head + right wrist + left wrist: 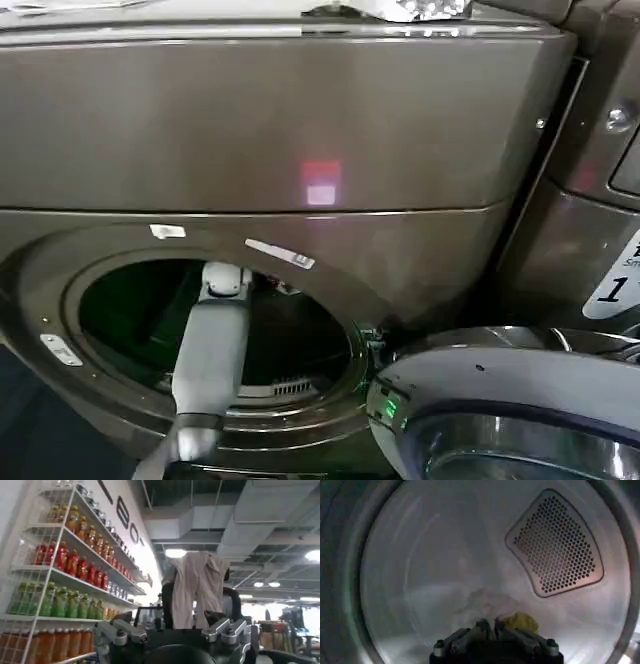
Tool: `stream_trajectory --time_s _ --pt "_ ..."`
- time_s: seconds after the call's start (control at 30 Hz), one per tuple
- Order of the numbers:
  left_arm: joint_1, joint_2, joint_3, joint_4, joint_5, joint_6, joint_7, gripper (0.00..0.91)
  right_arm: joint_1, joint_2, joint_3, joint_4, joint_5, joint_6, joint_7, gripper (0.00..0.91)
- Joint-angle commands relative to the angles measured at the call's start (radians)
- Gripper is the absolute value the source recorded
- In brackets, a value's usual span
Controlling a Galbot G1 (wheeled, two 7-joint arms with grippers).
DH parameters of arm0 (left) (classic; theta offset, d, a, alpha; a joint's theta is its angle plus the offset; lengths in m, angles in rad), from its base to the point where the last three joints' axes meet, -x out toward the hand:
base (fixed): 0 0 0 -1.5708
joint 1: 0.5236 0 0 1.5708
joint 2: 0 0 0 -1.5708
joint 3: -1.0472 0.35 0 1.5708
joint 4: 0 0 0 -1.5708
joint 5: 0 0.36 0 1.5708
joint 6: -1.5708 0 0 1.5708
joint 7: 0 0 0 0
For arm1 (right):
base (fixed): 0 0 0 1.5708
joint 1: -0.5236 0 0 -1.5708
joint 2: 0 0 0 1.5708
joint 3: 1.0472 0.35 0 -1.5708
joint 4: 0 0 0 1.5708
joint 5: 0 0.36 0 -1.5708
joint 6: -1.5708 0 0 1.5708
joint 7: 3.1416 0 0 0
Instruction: Grasp the clothes from the dryer.
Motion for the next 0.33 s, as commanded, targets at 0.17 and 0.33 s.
stream_trajectory --time_s 0.17,0.33 --pt "-0.002 0.003 0.008 0.008 -0.001 -0.005 0.005 0.0 0.012 -0.001 0.018 0.025 -0.004 -0.069 0.046 0.907" --pt "-0.003 0.01 0.01 0.007 -0.002 -0.006 0.01 0.0 0.012 0.002 0.018 0.033 -0.005 -0.07 0.047 0.907"
